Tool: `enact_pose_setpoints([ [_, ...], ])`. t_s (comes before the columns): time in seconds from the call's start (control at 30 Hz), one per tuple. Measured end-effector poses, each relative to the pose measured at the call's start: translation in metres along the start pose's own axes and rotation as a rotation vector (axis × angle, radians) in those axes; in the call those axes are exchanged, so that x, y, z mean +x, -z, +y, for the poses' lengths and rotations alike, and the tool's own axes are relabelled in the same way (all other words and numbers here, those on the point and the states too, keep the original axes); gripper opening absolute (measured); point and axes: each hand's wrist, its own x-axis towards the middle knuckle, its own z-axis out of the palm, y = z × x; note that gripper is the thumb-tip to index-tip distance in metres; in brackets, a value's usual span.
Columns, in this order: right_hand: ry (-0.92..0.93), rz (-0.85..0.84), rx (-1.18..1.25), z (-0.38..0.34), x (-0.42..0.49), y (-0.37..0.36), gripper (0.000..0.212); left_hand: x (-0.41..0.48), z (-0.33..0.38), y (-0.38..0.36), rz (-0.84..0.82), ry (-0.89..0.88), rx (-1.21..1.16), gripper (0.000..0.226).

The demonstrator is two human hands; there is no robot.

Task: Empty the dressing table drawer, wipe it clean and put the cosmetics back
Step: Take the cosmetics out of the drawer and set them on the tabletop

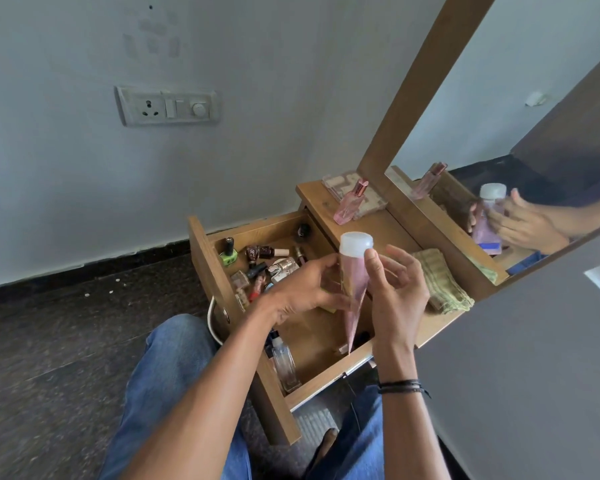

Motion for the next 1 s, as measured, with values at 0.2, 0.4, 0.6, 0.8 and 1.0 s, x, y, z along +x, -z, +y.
enact_pose_setpoints([
  [0.2,-0.151,-0.369,-0.045,0.018,-0.002,0.03,0.047,-0.003,0.004,0.017,0.1,-0.04,-0.379,0.054],
  [0.4,-0.105,-0.485,-0.148,0.02,-0.005,0.04,0.066,-0.001,0.0,0.016,0.03,-0.057,-0.44,0.054],
  [0.6,0.028,-0.271,-0.248,0.017,-0.007,0.048,0.064,-0.003,0.005,0.011,0.043,-0.06,-0.364,0.051],
  [0.8,0.108,0.003,-0.156,-0.002,0.024,0.052,0.048,0.007,-0.003,0.013,0.304,0.034,-0.038,0.046],
  [1.0,0.188,0.07,-0.44,-0.006,0.104,0.028,0.042,0.011,-0.028,0.011,0.365,0.141,0.763,0.048],
])
